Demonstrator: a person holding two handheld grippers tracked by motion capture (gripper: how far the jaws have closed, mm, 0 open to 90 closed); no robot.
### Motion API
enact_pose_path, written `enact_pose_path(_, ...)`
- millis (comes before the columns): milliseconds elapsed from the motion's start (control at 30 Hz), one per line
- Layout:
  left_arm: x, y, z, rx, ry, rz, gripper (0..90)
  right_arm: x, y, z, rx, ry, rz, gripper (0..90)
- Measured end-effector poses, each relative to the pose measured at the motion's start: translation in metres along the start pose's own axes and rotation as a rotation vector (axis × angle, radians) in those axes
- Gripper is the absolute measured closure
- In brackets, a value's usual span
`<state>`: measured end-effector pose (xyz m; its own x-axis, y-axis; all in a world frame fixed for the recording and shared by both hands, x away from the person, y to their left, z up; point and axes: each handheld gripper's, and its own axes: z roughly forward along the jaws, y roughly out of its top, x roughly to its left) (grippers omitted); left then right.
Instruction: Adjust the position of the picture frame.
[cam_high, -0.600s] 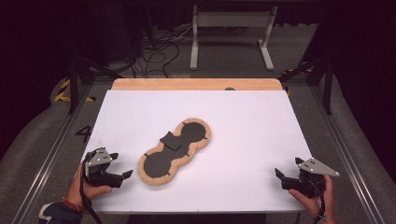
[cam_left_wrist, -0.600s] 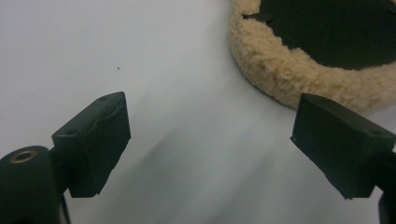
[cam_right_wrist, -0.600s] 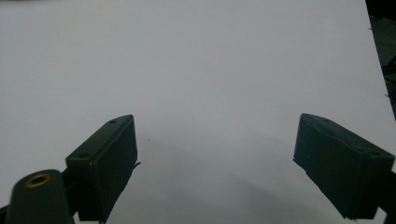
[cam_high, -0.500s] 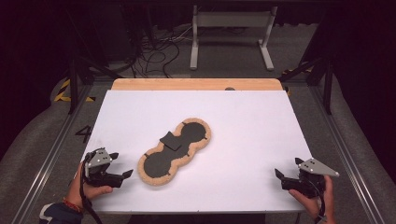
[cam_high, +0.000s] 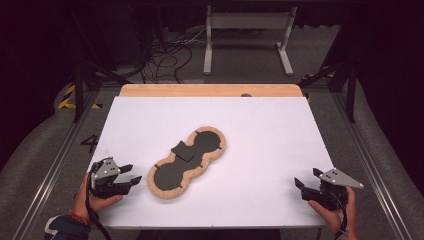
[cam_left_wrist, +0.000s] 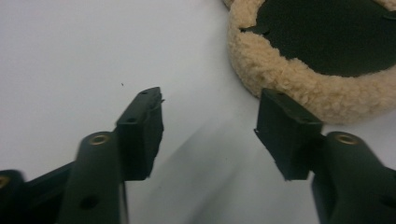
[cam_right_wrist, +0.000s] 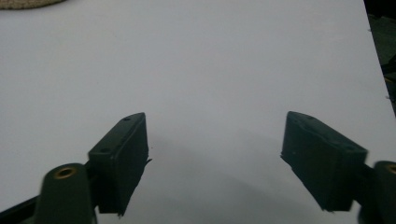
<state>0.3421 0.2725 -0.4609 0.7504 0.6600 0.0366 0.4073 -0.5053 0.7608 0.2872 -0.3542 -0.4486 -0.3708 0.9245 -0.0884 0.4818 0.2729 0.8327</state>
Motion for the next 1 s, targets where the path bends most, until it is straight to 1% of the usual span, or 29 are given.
enact_pose_path(33,0.0,0.001,0.003,0.014,-0.016,0.008,54.9,0.0,0.001,0.0,-0.003,0.007,0.005,31.2)
enact_pose_path(67,0.0,0.001,0.004,0.021,-0.022,0.009,60.9,0.001,0.002,0.0,-0.002,0.017,0.008,35.1)
enact_pose_path(100,0.0,0.002,0.007,0.025,-0.048,0.015,64.1,0.002,0.002,0.0,0.0,0.021,0.005,38.1)
enact_pose_path(133,0.0,0.002,0.008,0.025,-0.064,0.02,68.1,0.005,0.004,0.001,-0.002,0.027,0.002,41.5)
enact_pose_path(167,-0.002,0.003,0.01,0.029,-0.075,0.023,70.0,0.006,0.004,0.001,-0.005,0.031,0.004,43.9)
enact_pose_path(200,-0.003,0.004,0.012,0.037,-0.074,0.033,70.8,0.009,0.006,0.002,-0.006,0.036,0.006,47.7)
enact_pose_path(233,-0.004,0.005,0.013,0.044,-0.076,0.03,71.0,0.01,0.008,0.003,-0.007,0.044,0.009,52.5)
enact_pose_path(300,-0.005,0.007,0.016,0.052,-0.085,0.04,70.8,0.013,0.011,0.006,-0.006,0.053,0.019,59.0)
enact_pose_path(400,-0.006,0.009,0.02,0.056,-0.074,0.033,71.3,0.016,0.015,0.013,0.007,0.07,0.017,63.4)
enact_pose_path(467,-0.003,0.01,0.023,0.055,-0.09,0.027,72.2,0.019,0.019,0.017,0.011,0.074,0.01,72.1)
enact_pose_path(500,-0.003,0.01,0.023,0.055,-0.09,0.027,72.6,0.019,0.019,0.017,0.011,0.074,0.01,72.1)
enact_pose_path(533,-0.001,0.01,0.023,0.052,-0.095,0.02,73.0,0.023,0.024,0.022,0.015,0.086,0.014,79.5)
enact_pose_path(567,-0.001,0.01,0.024,0.052,-0.1,0.025,73.0,0.023,0.024,0.022,0.015,0.086,0.014,79.5)
enact_pose_path(633,0.0,0.011,0.025,0.054,-0.104,0.03,73.4,0.027,0.028,0.028,0.016,0.105,0.007,83.8)
enact_pose_path(733,0.0,0.012,0.026,0.05,-0.107,0.042,73.3,0.041,0.04,0.041,0.019,0.136,-0.02,88.9)
enact_pose_path(800,0.0,0.013,0.027,0.049,-0.109,0.036,73.3,0.053,0.048,0.05,0.024,0.156,-0.042,89.8)
enact_pose_path(900,0.003,0.016,0.031,0.052,-0.111,0.052,72.9,0.075,0.062,0.066,0.029,0.192,-0.082,90.0)
enact_pose_path(933,0.004,0.018,0.032,0.051,-0.109,0.049,72.1,0.086,0.068,0.074,0.031,0.212,-0.104,90.0)
enact_pose_path(967,0.004,0.019,0.034,0.052,-0.102,0.039,71.0,0.093,0.072,0.078,0.032,0.222,-0.112,90.0)
enact_pose_path(1000,0.005,0.02,0.035,0.054,-0.101,0.042,71.1,0.101,0.076,0.083,0.032,0.238,-0.119,90.0)
